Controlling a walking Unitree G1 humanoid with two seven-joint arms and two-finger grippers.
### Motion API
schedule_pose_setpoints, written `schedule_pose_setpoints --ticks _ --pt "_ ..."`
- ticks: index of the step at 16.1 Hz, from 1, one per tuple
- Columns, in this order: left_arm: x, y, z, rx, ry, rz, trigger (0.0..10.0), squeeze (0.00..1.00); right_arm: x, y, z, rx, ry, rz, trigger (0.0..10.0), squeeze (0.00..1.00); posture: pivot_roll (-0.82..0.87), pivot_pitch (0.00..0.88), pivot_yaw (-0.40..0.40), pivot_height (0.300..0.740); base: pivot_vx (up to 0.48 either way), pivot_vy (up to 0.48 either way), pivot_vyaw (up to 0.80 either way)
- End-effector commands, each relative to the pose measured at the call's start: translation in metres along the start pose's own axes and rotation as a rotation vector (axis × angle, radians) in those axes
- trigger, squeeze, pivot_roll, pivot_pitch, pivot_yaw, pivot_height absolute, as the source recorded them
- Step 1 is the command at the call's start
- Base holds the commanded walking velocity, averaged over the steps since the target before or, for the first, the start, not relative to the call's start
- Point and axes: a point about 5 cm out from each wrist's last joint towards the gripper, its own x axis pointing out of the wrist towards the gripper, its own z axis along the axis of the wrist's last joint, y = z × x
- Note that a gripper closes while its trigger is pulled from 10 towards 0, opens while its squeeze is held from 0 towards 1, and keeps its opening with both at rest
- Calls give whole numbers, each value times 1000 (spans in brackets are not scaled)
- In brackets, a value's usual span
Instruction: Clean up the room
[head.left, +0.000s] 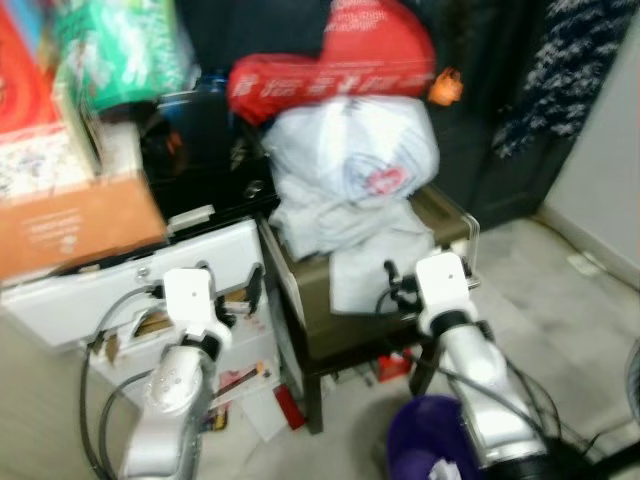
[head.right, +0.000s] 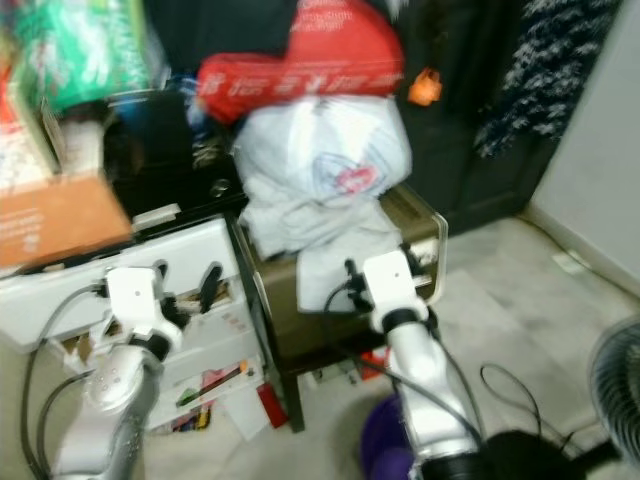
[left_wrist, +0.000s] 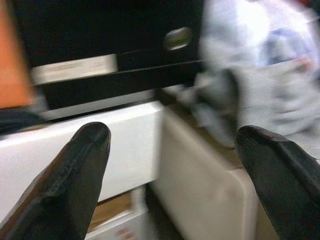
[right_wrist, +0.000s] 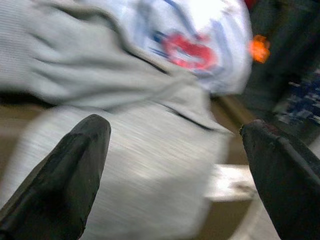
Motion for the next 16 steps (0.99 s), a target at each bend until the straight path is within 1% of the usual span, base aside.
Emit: schedule_pose_setpoints --ticks 1,6,7,10,12,16 --pt "0 1 -1 21 12 21 10000 0 0 -4 3 -2 -16 -3 10000 0 -144 0 49 740 0 0 800" --pt "0 -1 -2 55 6 28 10000 0 -1 -2 3 3 -18 0 10000 0 -141 0 51 740 0 0 800" --pt "-1 0 -1 66 2 53 10000 0 0 -1 3 1 -22 11 10000 0 -140 0 50 740 0 0 800" --pt "-2 1 -1 78 9 76 10000 0 0 1 4 1 -27 26 10000 0 -138 0 48 740 0 0 800" --pt "-2 2 0 128 5 107 10000 0 0 4 5 0 -35 43 10000 0 -135 0 46 740 0 0 800" --pt "-2 -1 -1 116 1 98 10000 0 0 4 5 3 -37 52 10000 0 -136 0 46 740 0 0 800"
